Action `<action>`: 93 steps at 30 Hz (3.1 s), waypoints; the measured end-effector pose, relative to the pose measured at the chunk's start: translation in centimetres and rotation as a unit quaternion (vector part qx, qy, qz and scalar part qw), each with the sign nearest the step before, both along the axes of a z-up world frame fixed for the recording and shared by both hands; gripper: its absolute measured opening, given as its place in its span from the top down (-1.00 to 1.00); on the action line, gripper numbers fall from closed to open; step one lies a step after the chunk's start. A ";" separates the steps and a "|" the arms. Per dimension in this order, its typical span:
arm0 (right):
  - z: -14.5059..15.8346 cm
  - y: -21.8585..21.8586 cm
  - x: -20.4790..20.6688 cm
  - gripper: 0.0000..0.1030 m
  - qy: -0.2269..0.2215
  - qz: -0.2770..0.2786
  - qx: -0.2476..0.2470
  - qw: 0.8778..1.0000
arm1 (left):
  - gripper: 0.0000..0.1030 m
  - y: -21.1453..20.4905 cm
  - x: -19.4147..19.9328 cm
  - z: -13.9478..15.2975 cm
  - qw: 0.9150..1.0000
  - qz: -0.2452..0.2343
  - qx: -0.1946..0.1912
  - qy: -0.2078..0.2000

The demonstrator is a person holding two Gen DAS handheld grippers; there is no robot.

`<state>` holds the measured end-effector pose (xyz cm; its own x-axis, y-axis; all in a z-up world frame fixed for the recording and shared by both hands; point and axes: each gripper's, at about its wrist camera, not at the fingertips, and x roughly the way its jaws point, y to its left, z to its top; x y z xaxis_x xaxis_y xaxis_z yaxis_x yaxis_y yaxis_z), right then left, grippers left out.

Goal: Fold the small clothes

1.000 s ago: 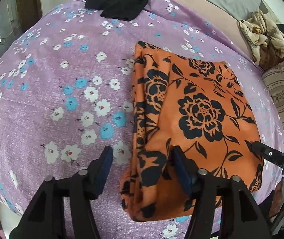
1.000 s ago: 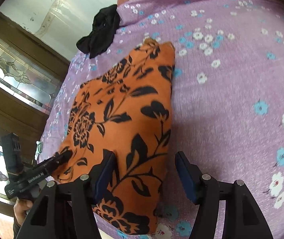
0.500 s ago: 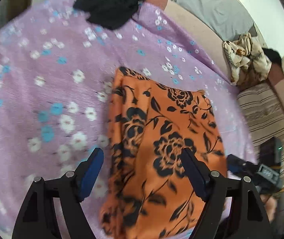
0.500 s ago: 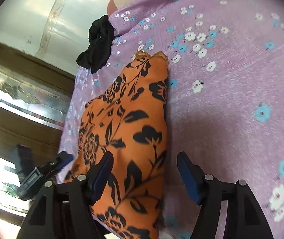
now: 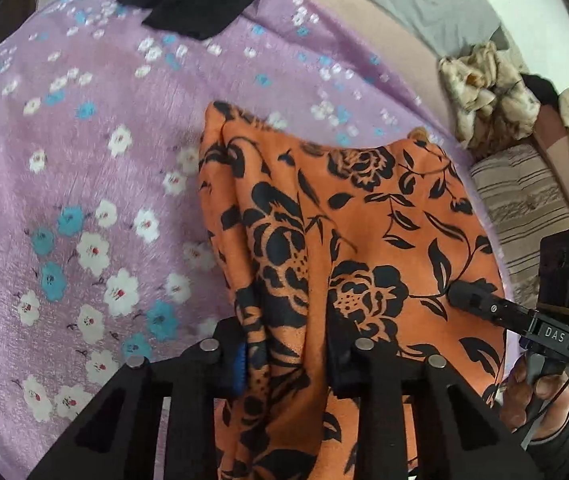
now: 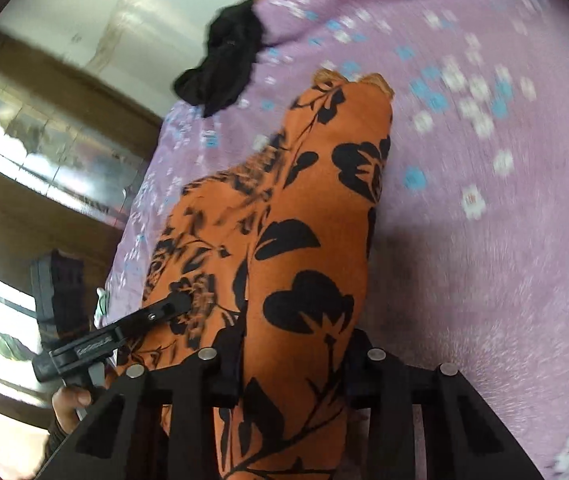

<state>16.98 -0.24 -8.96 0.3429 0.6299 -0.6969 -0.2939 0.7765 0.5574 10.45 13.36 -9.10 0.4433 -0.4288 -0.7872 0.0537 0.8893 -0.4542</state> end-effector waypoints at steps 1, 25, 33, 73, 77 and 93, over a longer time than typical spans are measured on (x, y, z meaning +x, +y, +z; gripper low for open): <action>0.9 0.0 0.0 0.31 -0.011 0.003 0.000 1.000 | 0.42 -0.3 -0.1 1.0 1.000 0.001 -0.002 -0.012; 0.8 -12.0 2.0 -0.14 -0.053 -0.154 -0.050 0.985 | -0.26 -3.9 0.1 1.6 0.990 -0.015 0.131 -0.047; -2.8 -7.4 4.3 -0.37 0.023 -0.089 -0.051 0.994 | -0.32 -4.2 -0.7 -1.4 0.988 -0.016 0.153 -0.005; -1.2 -7.1 -11.4 -0.71 -0.042 -0.113 -0.108 0.987 | -0.68 -5.1 -10.8 3.8 0.976 0.026 0.207 -0.063; 1.4 -8.1 -9.4 -0.71 -0.064 -0.122 -0.088 0.987 | -0.69 -5.2 -10.7 4.7 0.973 0.034 0.211 -0.082; 0.8 -6.8 0.0 -0.75 -0.009 -0.091 0.011 0.996 | -0.75 -3.8 -8.5 3.6 0.972 0.060 0.220 -0.057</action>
<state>17.00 -7.02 -8.11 0.4650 0.5720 -0.6757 -0.1598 0.8050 0.5714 1.97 9.58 -5.54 0.5647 -0.0016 -0.8253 -0.0351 0.9990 -0.0260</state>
